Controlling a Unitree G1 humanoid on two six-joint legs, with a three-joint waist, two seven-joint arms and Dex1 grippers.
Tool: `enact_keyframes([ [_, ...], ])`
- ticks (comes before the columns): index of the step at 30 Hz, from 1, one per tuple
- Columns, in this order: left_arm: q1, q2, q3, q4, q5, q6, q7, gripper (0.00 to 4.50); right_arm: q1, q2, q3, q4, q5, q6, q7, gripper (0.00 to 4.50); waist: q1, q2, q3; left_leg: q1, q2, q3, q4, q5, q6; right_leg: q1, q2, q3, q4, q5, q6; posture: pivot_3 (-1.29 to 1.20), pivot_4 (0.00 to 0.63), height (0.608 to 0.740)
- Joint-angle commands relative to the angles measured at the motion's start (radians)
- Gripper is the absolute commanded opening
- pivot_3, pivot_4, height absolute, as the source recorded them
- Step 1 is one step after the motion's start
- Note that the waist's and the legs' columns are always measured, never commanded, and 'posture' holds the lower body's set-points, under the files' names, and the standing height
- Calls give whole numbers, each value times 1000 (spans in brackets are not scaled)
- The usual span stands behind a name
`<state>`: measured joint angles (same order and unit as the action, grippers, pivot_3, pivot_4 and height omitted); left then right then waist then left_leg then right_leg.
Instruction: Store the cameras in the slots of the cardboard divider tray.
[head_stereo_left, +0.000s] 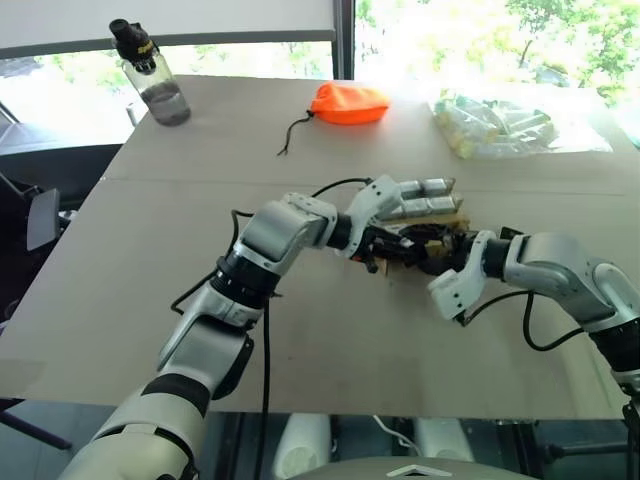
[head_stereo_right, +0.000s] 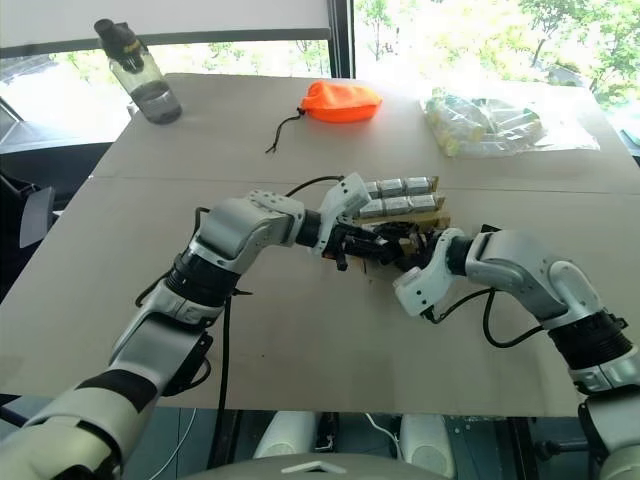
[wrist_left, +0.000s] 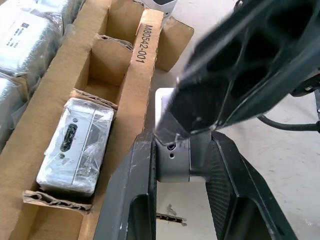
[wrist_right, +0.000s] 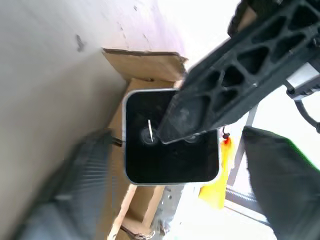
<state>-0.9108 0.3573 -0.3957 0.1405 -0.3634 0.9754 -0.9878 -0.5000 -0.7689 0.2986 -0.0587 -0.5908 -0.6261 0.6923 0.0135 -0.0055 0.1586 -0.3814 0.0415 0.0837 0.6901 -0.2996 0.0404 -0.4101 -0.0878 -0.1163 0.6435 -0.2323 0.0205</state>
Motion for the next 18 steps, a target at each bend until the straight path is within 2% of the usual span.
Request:
enact_keyframes([
  [1, -20, -5, 20, -10, -7, -31, -25, 750, 17, -9, -43, -41, 48, 54, 9, 4500, 1, 0, 0, 0, 0, 0, 0, 0, 0, 0, 0, 0, 0, 0, 0, 0, 150, 726],
  [5, -51, 2, 31, 31, 10, -123, -71, 750, 120, -39, -134, -94, 179, 210, 59, 4500, 5, 0, 0, -2, 0, 1, 1, 0, 0, 0, 0, -2, -1, 0, 0, 0, 150, 726],
  [7, -90, 7, 35, 83, 32, -188, -94, 750, 213, -70, -211, -157, 330, 324, 127, 4500, 12, 0, 0, -3, -1, 1, 1, 0, 0, 0, -1, -3, -1, 0, 0, 0, 150, 726],
  [11, -170, 35, -28, 188, 140, -358, -154, 750, 470, -118, -430, -387, 684, 714, 269, 4500, 16, 0, 1, -3, -1, 1, 1, 0, 0, 0, 0, -4, -1, 0, 0, 0, 150, 726],
  [14, -226, 26, -53, 285, 199, -450, -198, 750, 574, -66, -512, -466, 806, 845, 231, 4500, 11, -1, 1, -1, -1, 2, 0, 0, 0, 1, 0, -3, -1, 0, 0, 0, 150, 726],
  [18, -295, -20, -87, 446, 283, -587, -234, 750, 663, 71, -571, -492, 957, 937, 156, 4500, 11, -2, 1, -1, -1, 1, 0, 0, 0, 1, 0, -3, 0, 0, 0, 0, 150, 726],
])
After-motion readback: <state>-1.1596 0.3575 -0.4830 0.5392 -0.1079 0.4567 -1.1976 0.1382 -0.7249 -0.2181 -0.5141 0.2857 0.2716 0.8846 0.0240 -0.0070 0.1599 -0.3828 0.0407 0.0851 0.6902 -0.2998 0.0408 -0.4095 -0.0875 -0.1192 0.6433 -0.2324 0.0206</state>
